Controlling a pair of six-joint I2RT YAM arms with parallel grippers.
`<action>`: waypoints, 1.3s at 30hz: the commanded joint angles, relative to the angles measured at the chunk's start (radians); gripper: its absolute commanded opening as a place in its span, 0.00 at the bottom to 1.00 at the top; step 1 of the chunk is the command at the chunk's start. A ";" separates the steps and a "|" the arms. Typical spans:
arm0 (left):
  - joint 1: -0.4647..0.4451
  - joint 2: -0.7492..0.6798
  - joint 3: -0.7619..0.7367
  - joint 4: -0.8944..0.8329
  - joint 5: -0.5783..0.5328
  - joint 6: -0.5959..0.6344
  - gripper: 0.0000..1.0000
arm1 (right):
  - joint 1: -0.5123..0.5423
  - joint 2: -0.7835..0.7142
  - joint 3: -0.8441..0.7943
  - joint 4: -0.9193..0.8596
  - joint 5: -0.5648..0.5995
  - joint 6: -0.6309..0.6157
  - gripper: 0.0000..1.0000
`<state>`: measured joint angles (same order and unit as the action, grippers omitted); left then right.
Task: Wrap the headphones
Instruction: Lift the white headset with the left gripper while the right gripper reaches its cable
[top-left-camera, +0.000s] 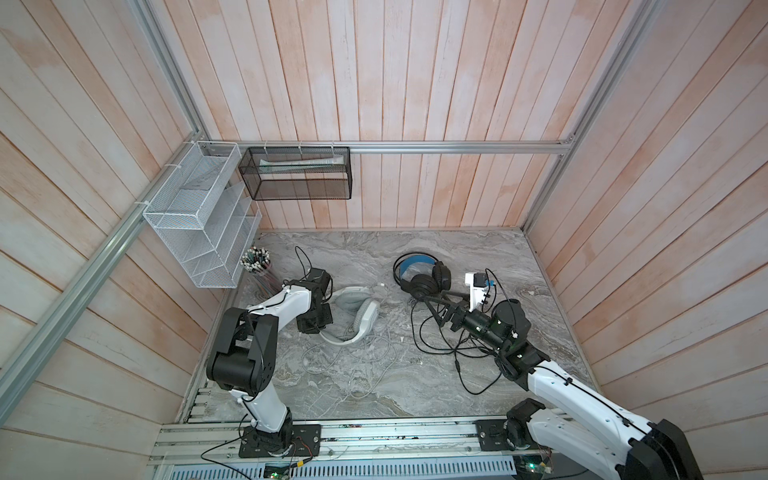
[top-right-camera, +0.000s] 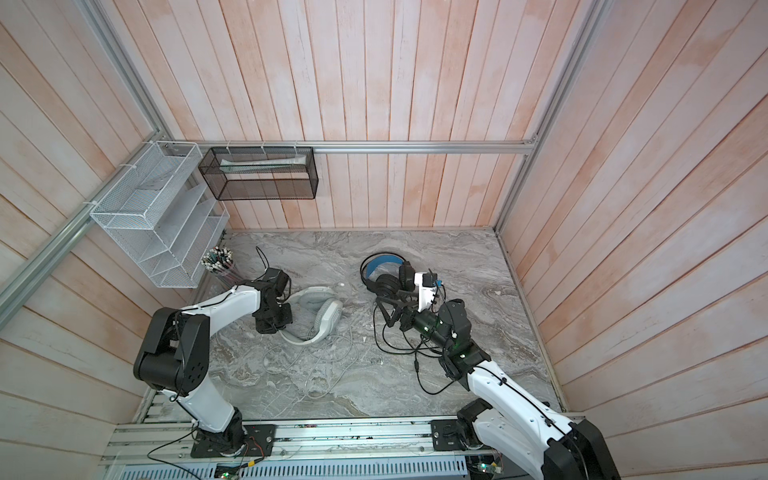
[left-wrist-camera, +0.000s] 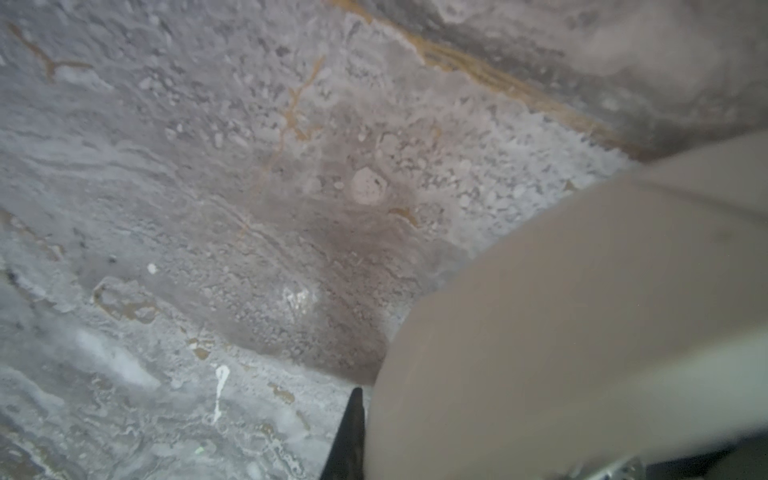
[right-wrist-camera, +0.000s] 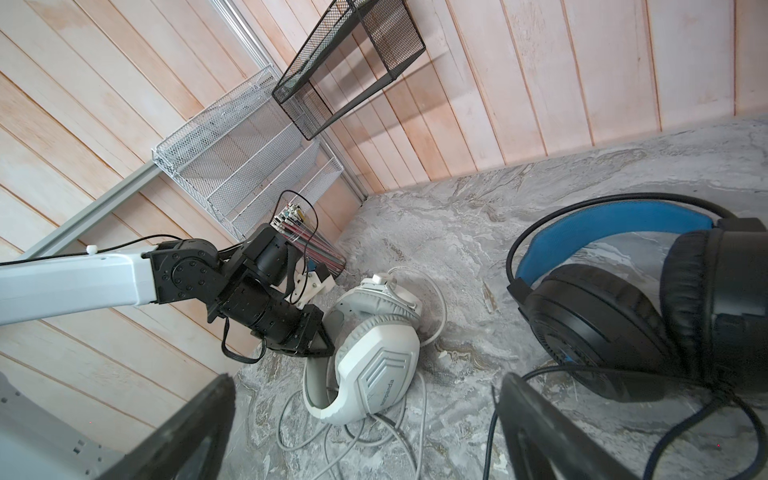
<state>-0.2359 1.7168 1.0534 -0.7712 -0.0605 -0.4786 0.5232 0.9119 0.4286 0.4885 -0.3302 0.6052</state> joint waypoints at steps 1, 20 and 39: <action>0.000 -0.050 0.054 -0.019 0.007 0.018 0.00 | 0.006 -0.042 0.007 -0.077 0.031 -0.007 1.00; 0.002 -0.516 0.087 0.118 0.156 -0.029 0.00 | 0.009 -0.373 0.015 -0.371 0.098 -0.031 0.99; 0.002 -0.589 0.356 -0.115 0.320 -0.087 0.00 | 0.030 -0.157 -0.130 0.199 -0.078 0.023 0.98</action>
<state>-0.2359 1.1374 1.2709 -0.8906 0.2131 -0.5461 0.5343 0.6823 0.2687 0.5434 -0.3538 0.6491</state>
